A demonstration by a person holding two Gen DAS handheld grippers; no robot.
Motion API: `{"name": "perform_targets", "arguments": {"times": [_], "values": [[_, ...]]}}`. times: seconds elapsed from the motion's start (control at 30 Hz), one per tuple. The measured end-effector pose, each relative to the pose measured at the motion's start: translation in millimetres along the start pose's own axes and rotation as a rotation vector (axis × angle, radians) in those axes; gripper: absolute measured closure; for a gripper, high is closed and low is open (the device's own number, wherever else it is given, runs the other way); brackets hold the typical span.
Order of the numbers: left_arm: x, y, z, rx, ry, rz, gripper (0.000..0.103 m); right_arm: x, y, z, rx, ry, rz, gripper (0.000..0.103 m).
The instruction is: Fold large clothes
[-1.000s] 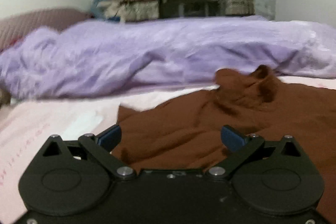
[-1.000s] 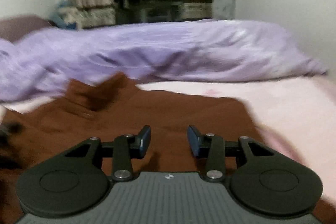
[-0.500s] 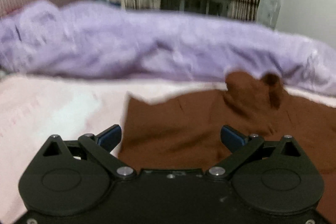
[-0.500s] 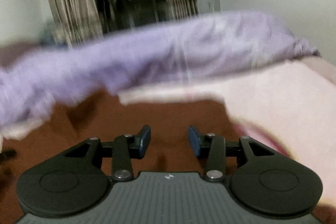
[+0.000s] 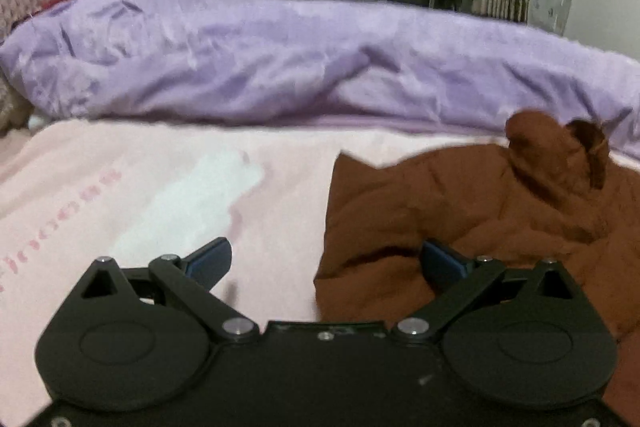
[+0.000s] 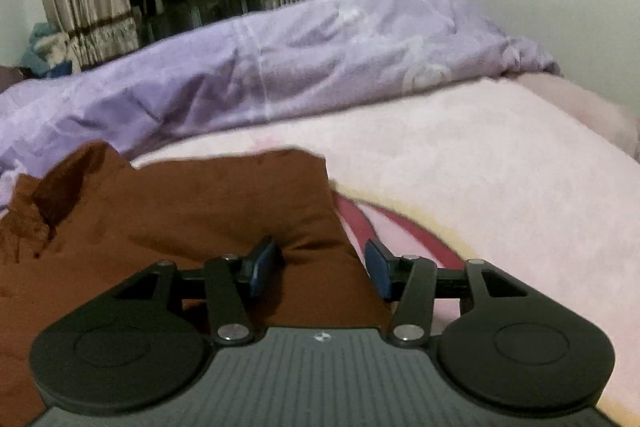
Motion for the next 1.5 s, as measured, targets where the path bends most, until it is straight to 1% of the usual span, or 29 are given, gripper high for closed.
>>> {"name": "perform_targets", "arguments": {"times": [0.07, 0.1, 0.13, 0.17, 0.2, 0.27, 0.3, 0.33, 0.37, 0.4, 0.43, 0.5, 0.57, 0.6, 0.63, 0.67, 0.7, 0.73, 0.77, 0.83, 0.9, 1.0, 1.07, 1.13, 1.2, 1.27, 1.37, 1.43, 1.5], "values": [[4, -5, 5, 0.012, 0.04, -0.062, 0.0, -2, 0, 5, -0.004, -0.004, 0.021, 0.038], [6, -17, 7, 0.077, 0.068, -0.126, 0.0, -1, -2, 9, 0.017, -0.011, 0.037, 0.03], [8, -31, 10, 0.153, 0.082, -0.184, 0.0, 0, -7, 14, 0.066, -0.018, 0.055, 0.025], [8, -38, 14, 0.197, 0.085, -0.211, 0.0, 2, -8, 19, 0.112, -0.022, 0.074, 0.025], [10, -43, 22, 0.208, 0.088, -0.207, 0.0, 3, -10, 25, 0.139, -0.023, 0.096, 0.025], [11, -45, 34, 0.176, 0.067, -0.198, 0.0, 7, -16, 38, 0.16, 0.002, 0.1, 0.019], [9, -49, 37, 0.17, 0.037, -0.207, 0.0, 8, -21, 41, 0.163, 0.022, 0.087, 0.011], [6, -56, 38, 0.192, 0.013, -0.216, 0.0, 9, -32, 44, 0.177, 0.052, 0.07, 0.008], [8, -65, 38, 0.211, 0.002, -0.219, 0.0, 9, -43, 42, 0.211, 0.077, 0.059, 0.008], [7, -72, 35, 0.219, -0.002, -0.225, 0.0, 9, -60, 39, 0.28, 0.098, 0.065, 0.008], [5, -72, 35, 0.187, -0.012, -0.216, 0.0, 11, -66, 37, 0.281, 0.112, 0.095, 0.0], [-5, -78, 38, 0.156, -0.06, -0.232, 0.001, 15, -70, 33, 0.275, 0.144, 0.155, 0.0], [-13, -80, 39, 0.128, -0.097, -0.237, 0.005, 20, -68, 30, 0.229, 0.173, 0.145, 0.0], [-16, -81, 40, 0.114, -0.108, -0.235, 0.015, 24, -65, 31, 0.221, 0.191, 0.167, 0.036], [-19, -79, 41, 0.099, -0.113, -0.242, 0.04, 26, -61, 32, 0.224, 0.179, 0.198, 0.064], [-22, -77, 42, 0.077, -0.118, -0.257, 0.051, 27, -59, 33, 0.221, 0.168, 0.206, 0.069], [-24, -70, 43, 0.056, -0.135, -0.236, 0.065, 27, -58, 34, 0.216, 0.166, 0.197, 0.072], [-26, -67, 42, 0.045, -0.163, -0.193, 0.071, 27, -56, 34, 0.207, 0.166, 0.191, 0.074], [-29, -66, 43, 0.04, -0.174, -0.175, 0.072, 29, -54, 35, 0.195, 0.166, 0.182, 0.076], [-33, -63, 45, 0.036, -0.181, -0.151, 0.079, 32, -47, 37, 0.158, 0.171, 0.158, 0.078], [-35, -54, 48, 0.017, -0.196, -0.121, 0.083, 33, -45, 44, 0.131, 0.15, 0.137, 0.079], [-36, -36, 61, -0.032, -0.149, -0.088, 0.086, 39, -29, 55, 0.05, 0.14, 0.12, 0.085], [-36, -20, 71, -0.084, -0.131, -0.081, 0.086, 44, -14, 66, -0.029, 0.139, 0.111, 0.087], [-34, -11, 80, -0.125, -0.134, -0.074, 0.086, 46, 1, 75, -0.109, 0.13, 0.102, 0.09], [-34, -3, 85, -0.159, -0.145, -0.059, 0.086, 45, 5, 79, -0.154, 0.125, 0.072, 0.092], [-31, -9, 83, -0.163, -0.123, -0.044, 0.086, 42, -6, 76, -0.142, 0.128, 0.044, 0.092], [-28, -46, 65, -0.051, -0.099, -0.048, 0.087, 32, -49, 55, -0.036, 0.131, -0.003, 0.093], [-33, -73, 47, 0.019, -0.128, -0.027, 0.086, 27, -74, 39, 0.048, 0.137, -0.03, 0.093], [-37, -69, 52, 0.007, -0.156, -0.007, 0.085, 25, -74, 41, 0.042, 0.125, -0.032, 0.093]]}}
Point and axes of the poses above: each gripper's, at about its wrist camera, not at the fingertips, and y roughly against the way its jaws point, x to its left, z to its top, the point moved 4 cm from there along -y, roughly the way its jaws point, and after that the axes turned 9 degrees about -y, right-handed, at the moved point
